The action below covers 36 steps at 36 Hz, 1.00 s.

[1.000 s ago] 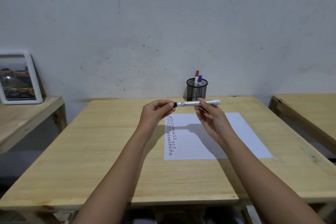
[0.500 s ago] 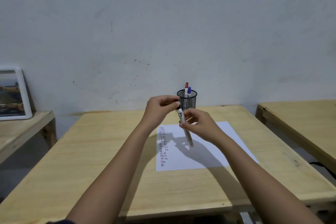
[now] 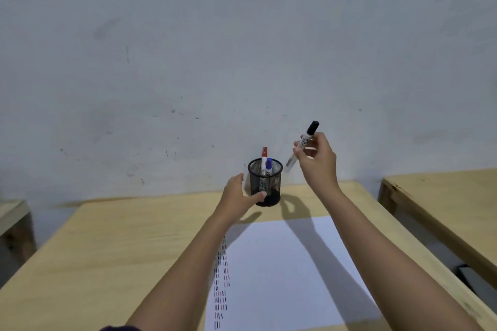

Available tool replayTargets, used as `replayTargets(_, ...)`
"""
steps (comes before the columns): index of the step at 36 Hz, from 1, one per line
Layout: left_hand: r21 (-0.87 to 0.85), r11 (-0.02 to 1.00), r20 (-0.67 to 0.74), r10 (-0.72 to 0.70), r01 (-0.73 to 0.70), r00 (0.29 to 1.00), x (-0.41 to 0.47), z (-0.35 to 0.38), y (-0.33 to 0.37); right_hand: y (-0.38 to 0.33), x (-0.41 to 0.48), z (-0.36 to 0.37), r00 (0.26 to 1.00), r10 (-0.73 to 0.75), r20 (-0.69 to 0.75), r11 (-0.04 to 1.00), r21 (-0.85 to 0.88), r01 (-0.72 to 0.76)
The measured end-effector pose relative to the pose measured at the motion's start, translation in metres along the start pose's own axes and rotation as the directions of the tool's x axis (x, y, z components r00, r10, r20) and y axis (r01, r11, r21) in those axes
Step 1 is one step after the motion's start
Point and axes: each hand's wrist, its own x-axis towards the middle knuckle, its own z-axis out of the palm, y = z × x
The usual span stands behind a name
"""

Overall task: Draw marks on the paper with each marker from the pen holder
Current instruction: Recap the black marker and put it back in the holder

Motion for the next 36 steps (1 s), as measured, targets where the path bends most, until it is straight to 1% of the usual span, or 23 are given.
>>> replayTargets(2, -0.047, 0.999, -0.009, 0.007, -0.008, 1.0, 0.011, 0.012, -0.002, 0.009, 0.012, 0.009, 1.0, 0.005, -0.024, 1.0, 0.026, -0.005)
replayTargets(4, -0.124, 0.99, -0.035, 0.056, -0.06, 0.998, 0.02, 0.021, -0.003, 0.018, 0.023, 0.018, 1.0, 0.007, -0.025, 1.0, 0.018, -0.007)
replayTargets(8, -0.253, 0.959, -0.106, 0.103, -0.127, 0.989, 0.037, 0.037, -0.01, 0.039, 0.038, 0.031, 0.997, 0.05, 0.065, 0.997, -0.061, -0.046)
replayTargets(11, -0.295, 0.948, -0.13, 0.079, -0.115, 0.988, 0.045, 0.043, -0.017, 0.053, 0.044, 0.037, 0.987, 0.103, 0.122, 0.979, -0.188, -0.079)
replayTargets(14, -0.359, 0.928, -0.132, 0.057, -0.102, 0.99, 0.049, 0.046, -0.023, 0.063, 0.045, 0.039, 0.974, 0.16, 0.162, 0.965, -0.232, -0.12)
replayTargets(24, -0.393, 0.911, -0.134, 0.077, -0.125, 0.988, 0.056, 0.049, -0.031, 0.071, 0.044, 0.045, 0.951, 0.209, 0.226, 0.925, -0.361, -0.117)
replayTargets(28, -0.379, 0.915, -0.133, 0.091, -0.135, 0.987, 0.057, 0.049, -0.032, 0.073, 0.042, 0.044, 0.958, 0.199, 0.206, 0.93, -0.349, -0.118)
replayTargets(31, -0.372, 0.918, -0.126, 0.095, -0.136, 0.987, 0.057, 0.049, -0.032, 0.073, 0.038, 0.042, 0.973, 0.178, 0.145, 0.949, -0.286, -0.131)
replayTargets(34, -0.361, 0.923, -0.123, 0.097, -0.136, 0.988, 0.058, 0.049, -0.034, 0.068, 0.032, 0.036, 0.992, 0.107, 0.069, 0.969, -0.229, -0.089)
replayTargets(36, -0.349, 0.927, -0.124, 0.097, -0.135, 0.988, 0.058, 0.049, -0.035, 0.063, 0.026, 0.032, 0.995, 0.076, 0.06, 0.983, -0.175, -0.065)
